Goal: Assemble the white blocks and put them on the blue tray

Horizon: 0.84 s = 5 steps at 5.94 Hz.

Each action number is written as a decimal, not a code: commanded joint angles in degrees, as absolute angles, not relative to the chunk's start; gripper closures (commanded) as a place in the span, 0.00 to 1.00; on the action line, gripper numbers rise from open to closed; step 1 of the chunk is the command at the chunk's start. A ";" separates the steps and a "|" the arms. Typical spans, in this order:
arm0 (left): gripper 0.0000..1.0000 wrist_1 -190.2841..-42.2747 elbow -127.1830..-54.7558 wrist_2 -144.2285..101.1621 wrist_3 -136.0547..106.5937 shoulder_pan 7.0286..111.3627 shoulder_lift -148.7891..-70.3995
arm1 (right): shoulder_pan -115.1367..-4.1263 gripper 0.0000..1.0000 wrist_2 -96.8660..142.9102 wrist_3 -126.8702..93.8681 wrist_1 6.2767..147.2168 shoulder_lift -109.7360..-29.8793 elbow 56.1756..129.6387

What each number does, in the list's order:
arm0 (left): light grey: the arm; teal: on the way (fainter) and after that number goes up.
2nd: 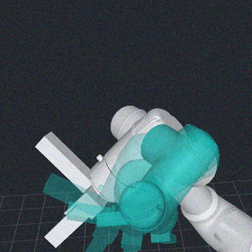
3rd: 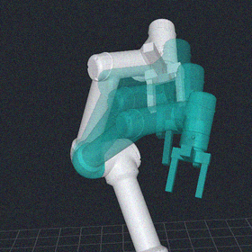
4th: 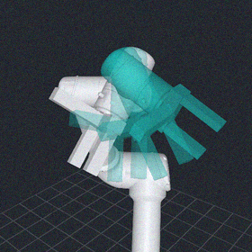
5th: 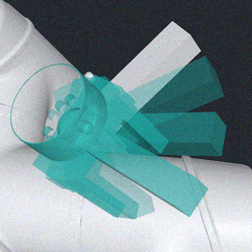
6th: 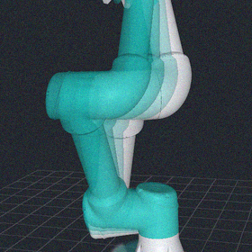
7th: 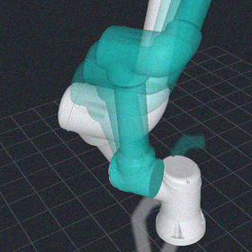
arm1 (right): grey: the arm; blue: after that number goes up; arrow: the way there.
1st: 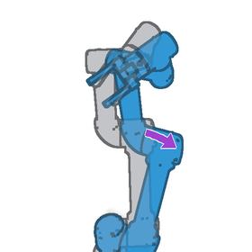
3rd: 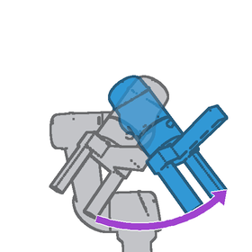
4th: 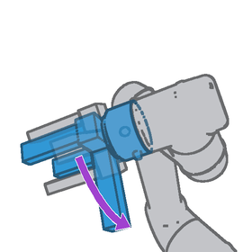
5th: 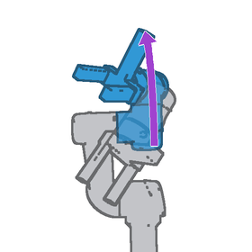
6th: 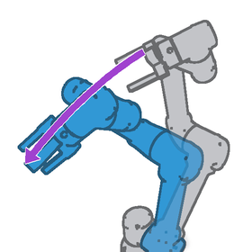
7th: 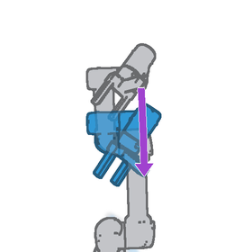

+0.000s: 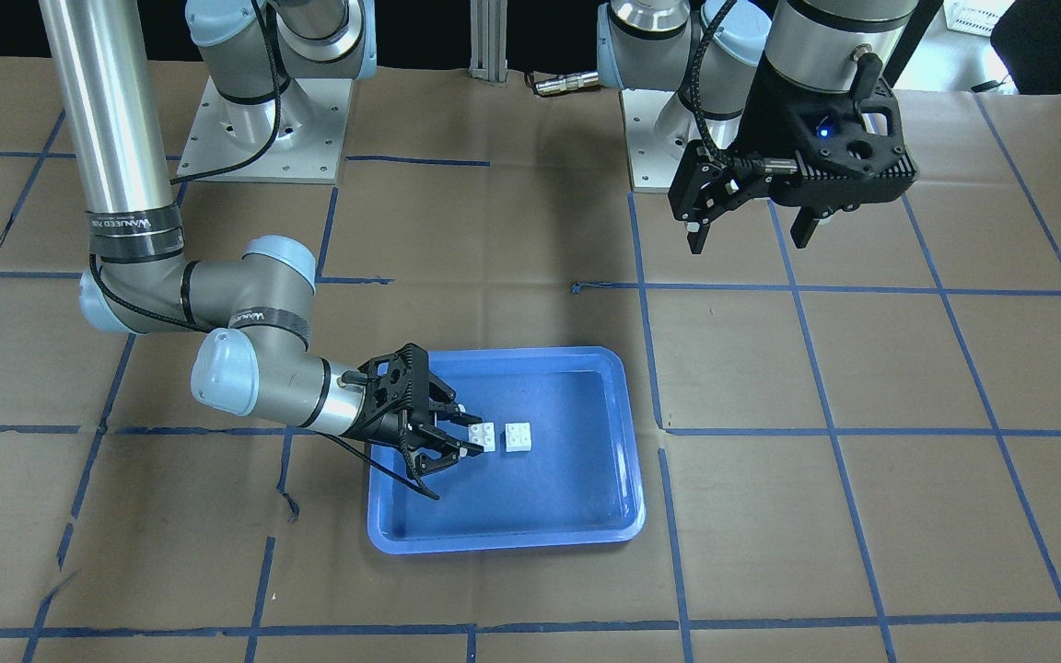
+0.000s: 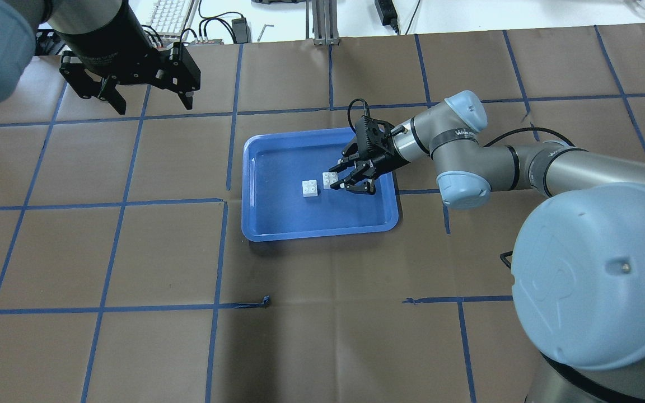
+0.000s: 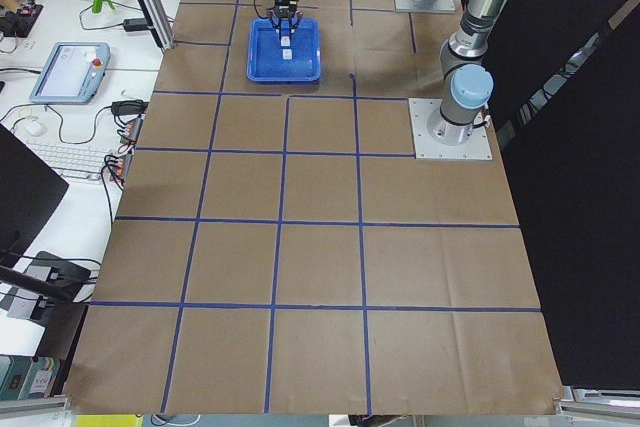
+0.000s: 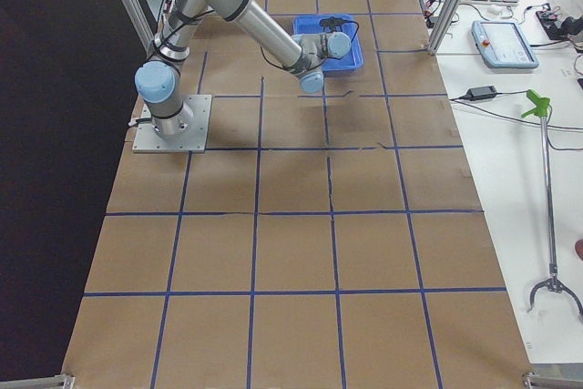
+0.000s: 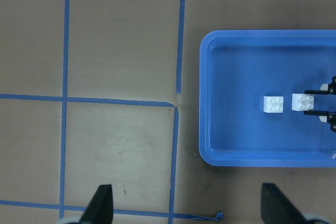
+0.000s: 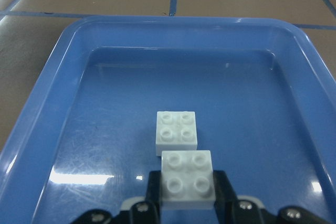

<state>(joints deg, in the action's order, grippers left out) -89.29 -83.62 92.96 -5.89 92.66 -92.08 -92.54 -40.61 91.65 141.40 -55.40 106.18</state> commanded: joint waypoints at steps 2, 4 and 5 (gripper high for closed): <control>0.01 -89.30 -84.02 92.99 -5.89 92.55 -91.67 | -93.42 0.75 -40.61 89.75 142.73 -54.58 106.08; 0.01 -89.30 -84.29 92.99 -5.80 92.55 -91.49 | -93.43 0.76 -40.61 88.33 143.88 -54.49 106.17; 0.01 -89.30 -84.29 92.99 -5.80 92.55 -91.49 | -93.43 0.76 -40.61 87.98 143.88 -54.41 106.17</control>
